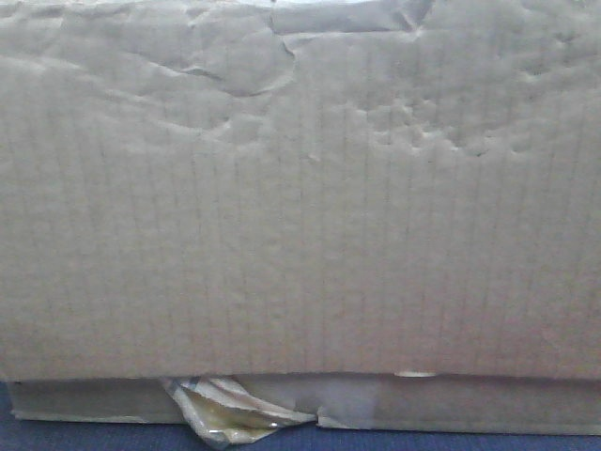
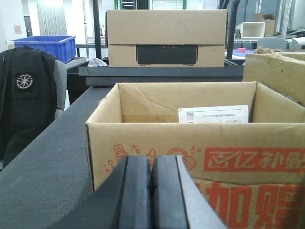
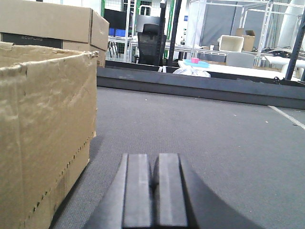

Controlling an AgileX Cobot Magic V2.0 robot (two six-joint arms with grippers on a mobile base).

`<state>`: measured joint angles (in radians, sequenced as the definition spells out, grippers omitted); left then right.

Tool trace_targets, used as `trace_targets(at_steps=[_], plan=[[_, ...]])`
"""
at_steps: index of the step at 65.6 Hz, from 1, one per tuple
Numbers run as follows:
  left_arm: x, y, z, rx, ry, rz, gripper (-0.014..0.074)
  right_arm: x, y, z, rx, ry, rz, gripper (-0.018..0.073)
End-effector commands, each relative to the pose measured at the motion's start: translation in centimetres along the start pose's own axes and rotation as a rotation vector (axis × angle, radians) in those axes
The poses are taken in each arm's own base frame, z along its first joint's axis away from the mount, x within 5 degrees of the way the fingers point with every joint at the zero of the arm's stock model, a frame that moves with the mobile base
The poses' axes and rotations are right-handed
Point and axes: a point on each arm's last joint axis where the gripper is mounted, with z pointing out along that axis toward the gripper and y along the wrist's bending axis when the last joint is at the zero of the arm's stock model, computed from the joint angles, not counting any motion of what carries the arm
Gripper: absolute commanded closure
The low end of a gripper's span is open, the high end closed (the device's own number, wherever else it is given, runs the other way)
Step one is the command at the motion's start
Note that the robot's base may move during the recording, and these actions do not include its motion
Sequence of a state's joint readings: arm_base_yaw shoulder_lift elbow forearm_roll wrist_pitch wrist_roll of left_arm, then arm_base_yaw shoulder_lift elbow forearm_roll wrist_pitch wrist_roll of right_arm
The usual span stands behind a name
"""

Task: Stack two boxes on right shelf middle

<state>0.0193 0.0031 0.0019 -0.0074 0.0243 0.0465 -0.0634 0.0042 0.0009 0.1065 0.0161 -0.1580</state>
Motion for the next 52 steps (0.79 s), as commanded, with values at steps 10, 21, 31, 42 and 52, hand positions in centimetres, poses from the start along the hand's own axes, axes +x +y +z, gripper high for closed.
trace_targets(at_steps=[10, 21, 31, 42, 52], plan=[[-0.24, 0.03, -0.03, -0.004, -0.023, -0.012, 0.0689, -0.27, -0.05, -0.04, 0.006, -0.028, -0.004, 0.0728], [-0.24, 0.03, -0.03, -0.004, -0.023, -0.012, 0.0689, -0.27, -0.05, -0.04, 0.006, -0.028, -0.004, 0.0728], [-0.24, 0.03, -0.03, -0.004, -0.023, -0.012, 0.0689, -0.27, -0.05, -0.04, 0.006, -0.028, -0.004, 0.0728], [-0.24, 0.03, -0.03, -0.004, -0.023, -0.012, 0.0689, -0.27, -0.05, -0.04, 0.006, -0.028, -0.004, 0.0728], [-0.61, 0.05, -0.05, -0.006, -0.062, -0.004, 0.0689, -0.27, -0.05, -0.04, 0.006, -0.028, -0.004, 0.0728]])
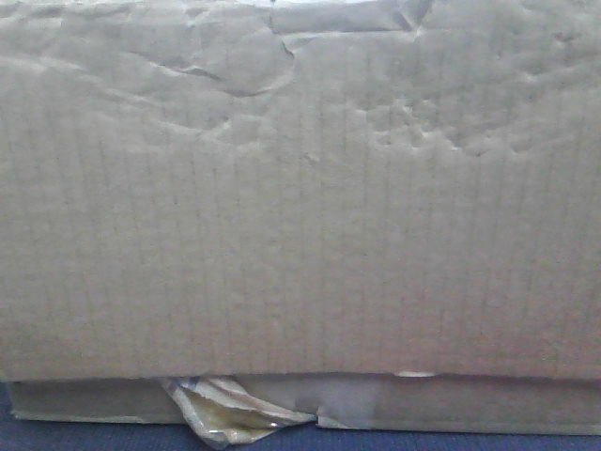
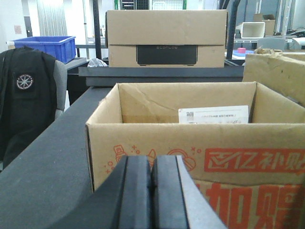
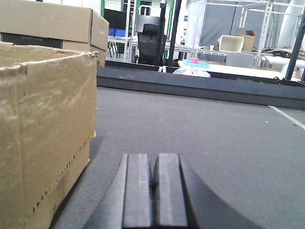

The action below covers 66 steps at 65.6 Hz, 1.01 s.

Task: Stack two boxes on right shelf middle

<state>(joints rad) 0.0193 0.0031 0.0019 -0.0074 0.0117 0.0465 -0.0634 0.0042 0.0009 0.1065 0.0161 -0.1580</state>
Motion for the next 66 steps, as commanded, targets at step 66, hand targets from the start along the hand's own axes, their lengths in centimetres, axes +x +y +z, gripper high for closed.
trace_targets(at_steps=[66], plan=[[-12.5, 0.1, 10.6, 0.040, 0.510, -0.125, 0.0689, -0.3, 0.0, 0.0, 0.006, -0.028, -0.004, 0.0728]])
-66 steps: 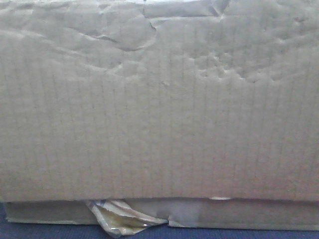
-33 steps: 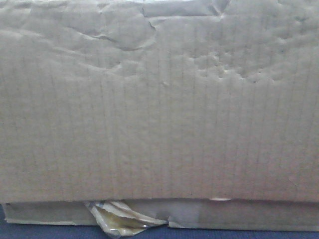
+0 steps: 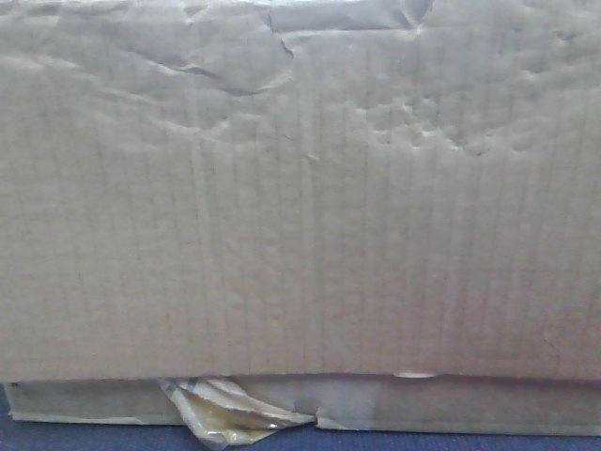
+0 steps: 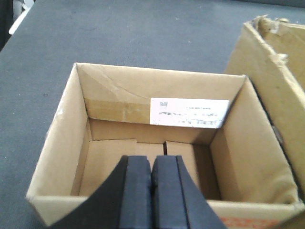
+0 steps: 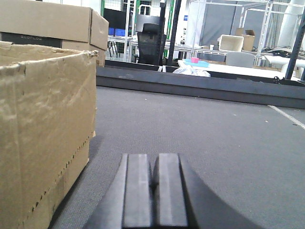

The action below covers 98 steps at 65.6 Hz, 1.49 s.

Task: Stack two boxes on right shelf middle

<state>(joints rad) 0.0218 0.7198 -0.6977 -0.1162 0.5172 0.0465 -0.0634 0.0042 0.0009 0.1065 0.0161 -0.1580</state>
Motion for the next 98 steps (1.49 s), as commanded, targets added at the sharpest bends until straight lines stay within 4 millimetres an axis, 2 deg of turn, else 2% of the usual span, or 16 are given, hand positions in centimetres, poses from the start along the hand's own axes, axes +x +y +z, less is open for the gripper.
trace_targets(at_steps=[1, 12, 24, 34, 43, 56, 60, 69, 75, 98], plan=[[-1.2, 0.1, 0.8, -0.003, 0.001, -0.019, 0.0689, -0.3, 0.0, 0.0, 0.006, -0.028, -0.004, 0.0728], [-3.7, 0.9, 3.2, -0.039, 0.164, -0.026, 0.0689, -0.3, 0.0, 0.0, 0.006, -0.028, -0.004, 0.0728], [-6.5, 2.5, 5.6, -0.043, 0.320, 0.079, 0.0689, -0.3, 0.0, 0.0, 0.006, -0.028, -0.004, 0.0728], [-7.7, 3.9, 7.7, -0.001, 0.488, 0.093, 0.0689, -0.3, 0.0, 0.0, 0.006, -0.028, -0.004, 0.0728], [-8.4, 5.8, 9.1, -0.036, 0.515, 0.054, 0.0689, -0.3, 0.0, 0.0, 0.006, -0.028, -0.004, 0.0728], [-8.6, 7.0, 9.5, -0.095, 0.496, 0.073, 0.0667, -0.3, 0.0, 0.0, 0.006, -0.028, -0.004, 0.0728], [-8.7, 7.0, 9.5, -0.100, 0.493, 0.077, 0.0606, -0.3, 0.0, 0.0, 0.006, -0.028, -0.004, 0.0728], [-8.5, 7.1, 9.8, -0.098, 0.496, 0.073, 0.0362, -0.3, 0.0, 0.0, 0.006, -0.028, -0.004, 0.0728], [-8.3, 7.2, 10.5, -0.086, 0.508, 0.059, 0.0245, -0.3, 0.0, 0.0, 0.006, -0.028, -0.004, 0.0728], [-6.1, 8.3, 14.9, -0.058, 0.617, 0.018, 0.0260, -0.3, 0.0, 0.0, 0.006, -0.028, -0.004, 0.0728]])
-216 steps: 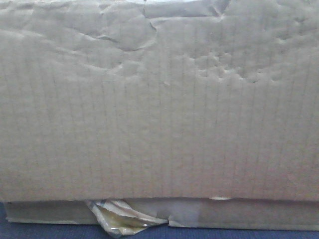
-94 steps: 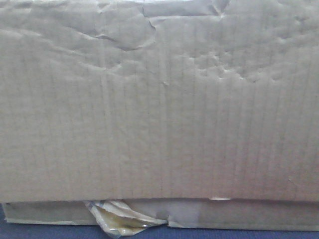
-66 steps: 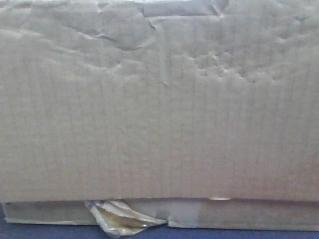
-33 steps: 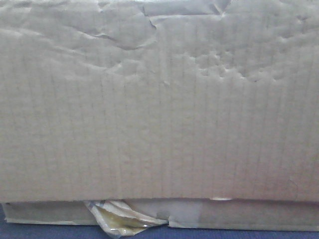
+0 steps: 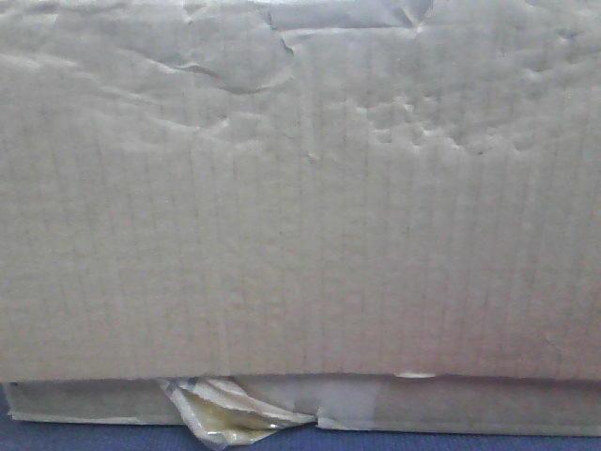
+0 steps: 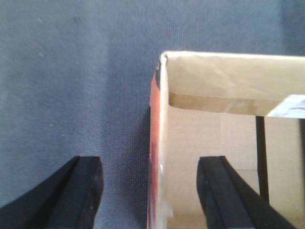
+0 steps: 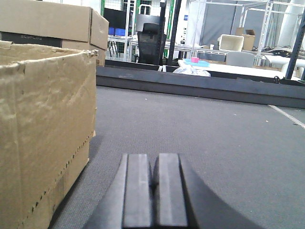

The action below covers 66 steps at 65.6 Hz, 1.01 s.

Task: Stack two boxes on right shelf middle

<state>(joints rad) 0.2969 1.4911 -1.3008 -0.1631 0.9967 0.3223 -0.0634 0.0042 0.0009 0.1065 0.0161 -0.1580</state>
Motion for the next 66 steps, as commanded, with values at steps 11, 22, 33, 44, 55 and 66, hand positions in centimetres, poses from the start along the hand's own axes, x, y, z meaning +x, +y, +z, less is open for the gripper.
trace_targets(at_steps=[11, 22, 33, 44, 55, 66], plan=[[-0.2, 0.1, 1.6, 0.026, 0.045, -0.005, 0.0260, -0.3, 0.0, 0.0, 0.006, -0.028, -0.004, 0.0728], [-0.1, 0.2, 1.8, 0.019, 0.060, 0.002, 0.0378, -0.3, 0.0, 0.0, 0.006, -0.028, -0.004, 0.0728], [0.3, 0.1, 2.2, 0.038, 0.119, 0.000, 0.0567, -0.3, 0.0, 0.0, 0.006, -0.028, -0.004, 0.0728], [0.2, 0.1, 2.0, 0.039, 0.118, -0.022, 0.0708, -0.3, 0.0, 0.0, 0.006, -0.028, -0.004, 0.0728], [-1.5, 0.5, -0.4, -0.019, 0.055, -0.084, 0.0707, -0.3, 0.0, 0.0, 0.006, -0.028, -0.004, 0.0728], [-4.1, 1.1, -6.0, -0.124, -0.102, -0.146, 0.0707, -0.3, 0.0, 0.0, 0.006, -0.028, -0.004, 0.0728]])
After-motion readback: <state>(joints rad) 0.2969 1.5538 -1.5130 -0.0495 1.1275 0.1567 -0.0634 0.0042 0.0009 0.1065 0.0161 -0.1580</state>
